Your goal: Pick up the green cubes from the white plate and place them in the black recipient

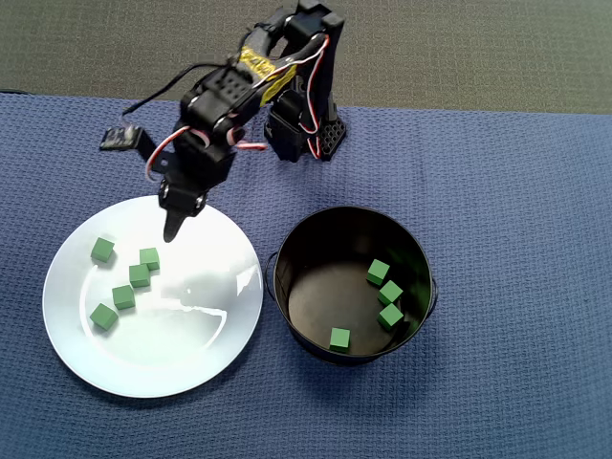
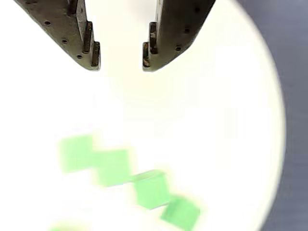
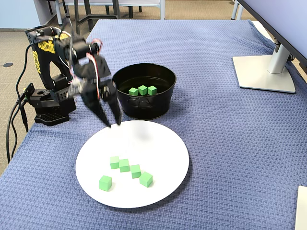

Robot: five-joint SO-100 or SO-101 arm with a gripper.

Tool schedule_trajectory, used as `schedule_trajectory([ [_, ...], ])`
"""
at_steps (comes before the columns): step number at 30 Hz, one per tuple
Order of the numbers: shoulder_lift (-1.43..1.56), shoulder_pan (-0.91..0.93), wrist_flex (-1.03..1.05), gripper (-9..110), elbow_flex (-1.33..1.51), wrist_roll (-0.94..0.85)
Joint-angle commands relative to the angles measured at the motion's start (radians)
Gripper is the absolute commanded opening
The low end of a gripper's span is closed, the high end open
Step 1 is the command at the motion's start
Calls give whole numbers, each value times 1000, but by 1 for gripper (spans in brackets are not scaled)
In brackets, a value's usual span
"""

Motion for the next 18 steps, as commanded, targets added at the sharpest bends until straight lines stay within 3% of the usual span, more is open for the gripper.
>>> schedule_trajectory([
  [1, -67, 31, -8, 28, -32, -95],
  [10, -216, 86, -38, 37, -61, -276],
  [18, -282, 132, -77, 25, -78, -474],
])
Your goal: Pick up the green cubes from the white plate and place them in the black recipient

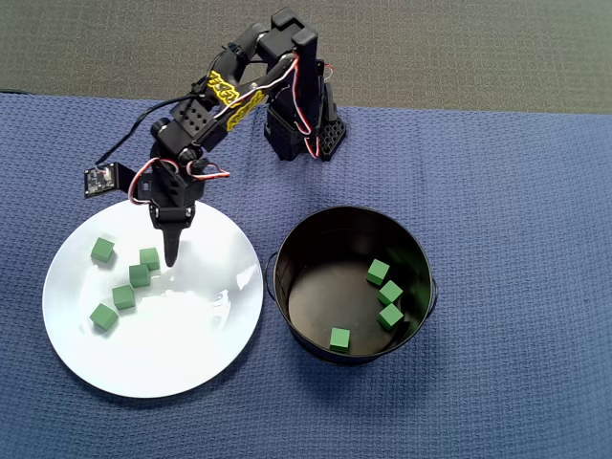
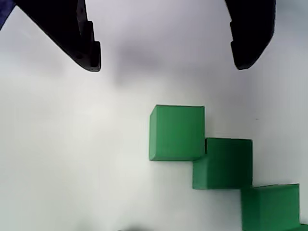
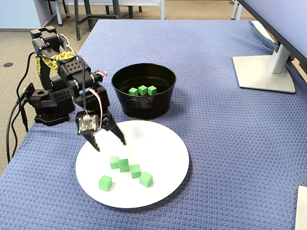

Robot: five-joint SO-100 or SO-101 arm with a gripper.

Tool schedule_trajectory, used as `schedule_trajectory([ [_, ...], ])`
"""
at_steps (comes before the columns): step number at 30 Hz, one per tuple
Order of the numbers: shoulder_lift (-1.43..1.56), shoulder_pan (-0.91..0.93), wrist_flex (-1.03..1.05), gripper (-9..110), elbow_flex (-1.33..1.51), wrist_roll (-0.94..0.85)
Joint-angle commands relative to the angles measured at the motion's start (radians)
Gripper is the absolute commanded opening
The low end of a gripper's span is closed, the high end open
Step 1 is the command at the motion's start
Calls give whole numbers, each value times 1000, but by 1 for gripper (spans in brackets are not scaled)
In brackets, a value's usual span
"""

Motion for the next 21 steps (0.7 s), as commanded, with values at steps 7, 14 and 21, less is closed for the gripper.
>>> schedule_trajectory([
  [7, -84, 28, -32, 24, -158, -63],
  [14, -147, 31, -41, 23, -201, -54],
  [21, -192, 31, -67, 16, -216, -48],
])
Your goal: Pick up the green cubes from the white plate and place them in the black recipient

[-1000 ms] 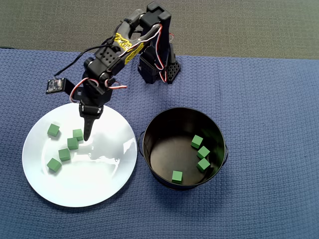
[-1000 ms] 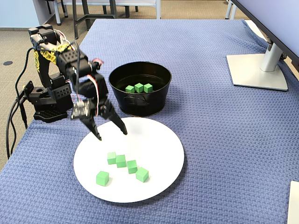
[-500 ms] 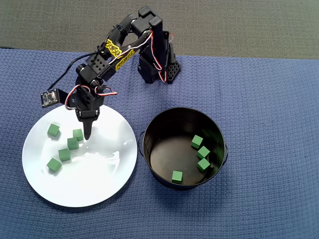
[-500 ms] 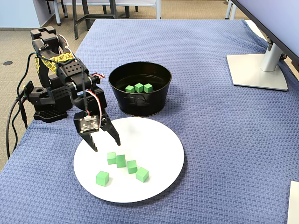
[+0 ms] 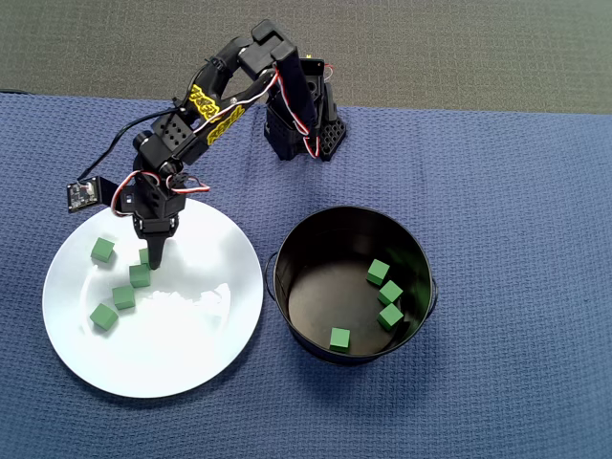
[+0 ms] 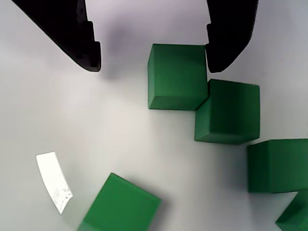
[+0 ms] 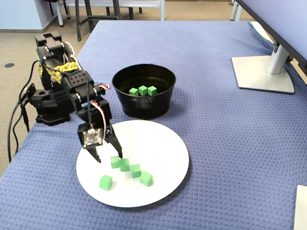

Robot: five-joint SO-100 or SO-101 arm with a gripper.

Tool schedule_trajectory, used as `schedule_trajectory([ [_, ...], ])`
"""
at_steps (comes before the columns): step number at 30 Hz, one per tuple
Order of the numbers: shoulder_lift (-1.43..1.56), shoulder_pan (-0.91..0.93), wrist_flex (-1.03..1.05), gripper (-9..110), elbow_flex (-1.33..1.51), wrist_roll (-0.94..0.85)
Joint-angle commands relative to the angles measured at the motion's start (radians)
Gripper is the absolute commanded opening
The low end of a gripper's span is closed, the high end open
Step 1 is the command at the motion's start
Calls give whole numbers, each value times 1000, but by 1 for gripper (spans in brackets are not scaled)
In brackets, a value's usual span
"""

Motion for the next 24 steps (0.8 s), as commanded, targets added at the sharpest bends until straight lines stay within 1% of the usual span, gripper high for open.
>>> schedule_trajectory([
  [1, 2, 2, -28, 15, -66, 5],
  [7, -37, 6, -23, 8, -110, 18],
  [10, -35, 8, -23, 0, -109, 35],
  [14, -14, 8, -23, 0, -100, 54],
  [16, 35, 8, -18, 0, -92, 103],
  [18, 117, 6, 5, 0, -92, 190],
  [24, 446, -40, 146, 0, -91, 419],
])
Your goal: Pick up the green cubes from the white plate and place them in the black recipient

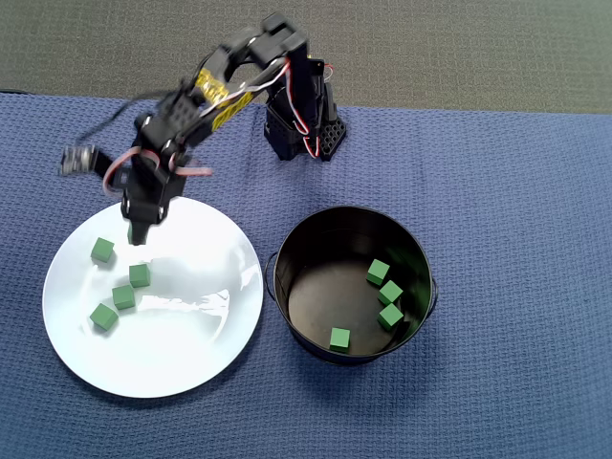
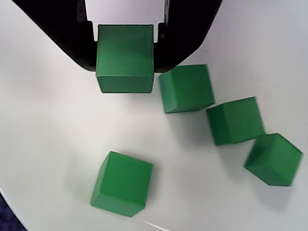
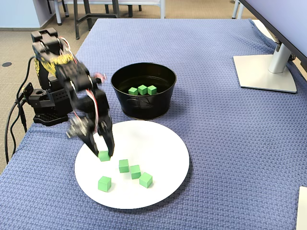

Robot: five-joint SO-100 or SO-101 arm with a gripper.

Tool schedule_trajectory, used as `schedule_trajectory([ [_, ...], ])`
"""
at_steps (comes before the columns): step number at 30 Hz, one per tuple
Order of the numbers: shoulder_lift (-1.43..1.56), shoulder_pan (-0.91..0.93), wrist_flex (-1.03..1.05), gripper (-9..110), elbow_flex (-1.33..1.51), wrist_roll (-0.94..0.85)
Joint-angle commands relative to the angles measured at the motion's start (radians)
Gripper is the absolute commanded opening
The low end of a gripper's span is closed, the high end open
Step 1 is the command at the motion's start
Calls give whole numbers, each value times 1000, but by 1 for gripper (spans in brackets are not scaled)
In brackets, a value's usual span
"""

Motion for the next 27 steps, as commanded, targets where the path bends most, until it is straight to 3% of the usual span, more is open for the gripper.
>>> schedule_trajectory([
  [1, 302, -58, 71, 0, -44, 175],
  [6, 584, -225, 202, 0, -38, 420],
  [10, 746, -506, 310, 0, 3, 603],
  [17, 767, -974, 209, 0, 224, 792],
  [18, 753, -1008, 179, 7, 250, 799],
  [20, 719, -1074, 149, 34, 279, 747],
  [23, 732, -1077, 149, 37, 276, 683],
  [27, 747, -839, 158, 34, 199, 552],
])
